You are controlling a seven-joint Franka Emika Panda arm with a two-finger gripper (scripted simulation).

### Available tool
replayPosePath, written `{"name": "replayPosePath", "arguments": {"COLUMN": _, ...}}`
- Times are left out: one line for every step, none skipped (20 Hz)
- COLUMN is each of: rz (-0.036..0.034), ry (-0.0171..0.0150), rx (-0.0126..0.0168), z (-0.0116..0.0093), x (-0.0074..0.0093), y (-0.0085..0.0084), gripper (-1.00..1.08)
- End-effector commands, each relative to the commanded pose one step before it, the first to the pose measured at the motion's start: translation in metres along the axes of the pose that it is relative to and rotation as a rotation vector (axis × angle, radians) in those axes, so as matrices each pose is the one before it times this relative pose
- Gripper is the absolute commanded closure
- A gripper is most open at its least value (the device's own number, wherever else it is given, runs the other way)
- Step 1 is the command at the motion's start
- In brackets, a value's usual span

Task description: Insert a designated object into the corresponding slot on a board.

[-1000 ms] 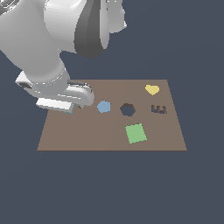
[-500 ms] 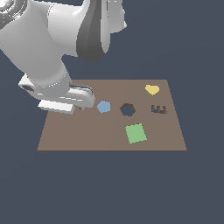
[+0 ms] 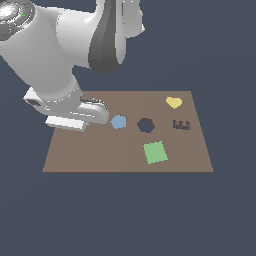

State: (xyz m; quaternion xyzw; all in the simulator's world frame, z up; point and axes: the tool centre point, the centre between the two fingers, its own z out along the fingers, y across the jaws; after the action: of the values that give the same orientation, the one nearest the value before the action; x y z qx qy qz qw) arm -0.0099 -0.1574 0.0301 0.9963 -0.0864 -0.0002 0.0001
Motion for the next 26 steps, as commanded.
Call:
{"name": "replayPosePath", "arguments": {"rz": -0.00085, "ry": 0.00023, "rx": 0.00021, "z": 0.00023, "x": 0.00016, "y": -0.00056, "gripper": 1.08}}
{"name": "replayPosePath", "arguments": {"rz": 0.00000, "ry": 0.00000, "rx": 0.00000, "z": 0.00000, "x": 0.00000, "y": 0.00000, "gripper": 1.08}}
{"name": "replayPosePath", "arguments": {"rz": 0.00000, "ry": 0.00000, "rx": 0.00000, "z": 0.00000, "x": 0.00000, "y": 0.00000, "gripper": 1.08}}
{"name": "replayPosePath", "arguments": {"rz": 0.00065, "ry": 0.00007, "rx": -0.00021, "z": -0.00029, "x": -0.00010, "y": 0.00046, "gripper": 1.08}}
{"name": "replayPosePath", "arguments": {"rz": 0.00000, "ry": 0.00000, "rx": 0.00000, "z": -0.00005, "x": -0.00002, "y": 0.00001, "gripper": 1.08}}
{"name": "replayPosePath", "arguments": {"rz": -0.00097, "ry": -0.00001, "rx": -0.00006, "z": 0.00000, "x": 0.00017, "y": -0.00008, "gripper": 1.08}}
{"name": "replayPosePath", "arguments": {"rz": -0.00369, "ry": 0.00001, "rx": -0.00001, "z": -0.00003, "x": 0.00054, "y": -0.00070, "gripper": 1.08}}
{"name": "replayPosePath", "arguments": {"rz": -0.00608, "ry": 0.00001, "rx": -0.00002, "z": -0.00005, "x": 0.00089, "y": -0.00112, "gripper": 1.08}}
{"name": "replayPosePath", "arguments": {"rz": -0.00850, "ry": 0.00002, "rx": -0.00003, "z": -0.00007, "x": 0.00125, "y": -0.00156, "gripper": 1.08}}
{"name": "replayPosePath", "arguments": {"rz": -0.01095, "ry": 0.00002, "rx": -0.00003, "z": -0.00008, "x": 0.00160, "y": -0.00202, "gripper": 1.08}}
{"name": "replayPosePath", "arguments": {"rz": -0.01349, "ry": 0.00003, "rx": -0.00004, "z": -0.00010, "x": 0.00197, "y": -0.00249, "gripper": 1.08}}
{"name": "replayPosePath", "arguments": {"rz": -0.01605, "ry": 0.00003, "rx": -0.00005, "z": -0.00012, "x": 0.00234, "y": -0.00297, "gripper": 1.08}}
{"name": "replayPosePath", "arguments": {"rz": -0.01867, "ry": 0.00003, "rx": -0.00006, "z": -0.00014, "x": 0.00272, "y": -0.00346, "gripper": 1.08}}
{"name": "replayPosePath", "arguments": {"rz": -0.02128, "ry": 0.00004, "rx": -0.00006, "z": -0.00016, "x": 0.00309, "y": -0.00395, "gripper": 1.08}}
{"name": "replayPosePath", "arguments": {"rz": -0.02388, "ry": 0.00005, "rx": -0.00007, "z": -0.00018, "x": 0.00347, "y": -0.00444, "gripper": 1.08}}
{"name": "replayPosePath", "arguments": {"rz": -0.02647, "ry": 0.00005, "rx": -0.00007, "z": -0.00020, "x": 0.00384, "y": -0.00493, "gripper": 1.08}}
{"name": "replayPosePath", "arguments": {"rz": -0.02905, "ry": 0.00006, "rx": -0.00008, "z": -0.00022, "x": 0.00421, "y": -0.00542, "gripper": 1.08}}
{"name": "replayPosePath", "arguments": {"rz": -0.03161, "ry": 0.00006, "rx": -0.00008, "z": -0.00024, "x": 0.00457, "y": -0.00591, "gripper": 1.08}}
{"name": "replayPosePath", "arguments": {"rz": -0.03417, "ry": 0.00007, "rx": -0.00008, "z": -0.00026, "x": 0.00493, "y": -0.00640, "gripper": 1.08}}
{"name": "replayPosePath", "arguments": {"rz": -0.03671, "ry": 0.00007, "rx": -0.00009, "z": -0.00027, "x": 0.00529, "y": -0.00690, "gripper": 1.08}}
{"name": "replayPosePath", "arguments": {"rz": -0.03924, "ry": 0.00007, "rx": -0.00009, "z": -0.00029, "x": 0.00565, "y": -0.00738, "gripper": 1.08}}
{"name": "replayPosePath", "arguments": {"rz": -0.04175, "ry": 0.00008, "rx": -0.00009, "z": -0.00031, "x": 0.00600, "y": -0.00787, "gripper": 1.08}}
{"name": "replayPosePath", "arguments": {"rz": -0.04320, "ry": 0.00008, "rx": -0.00009, "z": -0.00032, "x": 0.00620, "y": -0.00816, "gripper": 1.08}}
{"name": "replayPosePath", "arguments": {"rz": -0.04292, "ry": 0.00008, "rx": -0.00008, "z": -0.00031, "x": 0.00616, "y": -0.00812, "gripper": 1.08}}
{"name": "replayPosePath", "arguments": {"rz": -0.04249, "ry": 0.00007, "rx": -0.00008, "z": -0.00031, "x": 0.00610, "y": -0.00804, "gripper": 1.08}}
{"name": "replayPosePath", "arguments": {"rz": -0.04209, "ry": 0.00007, "rx": -0.00007, "z": -0.00030, "x": 0.00604, "y": -0.00798, "gripper": 1.08}}
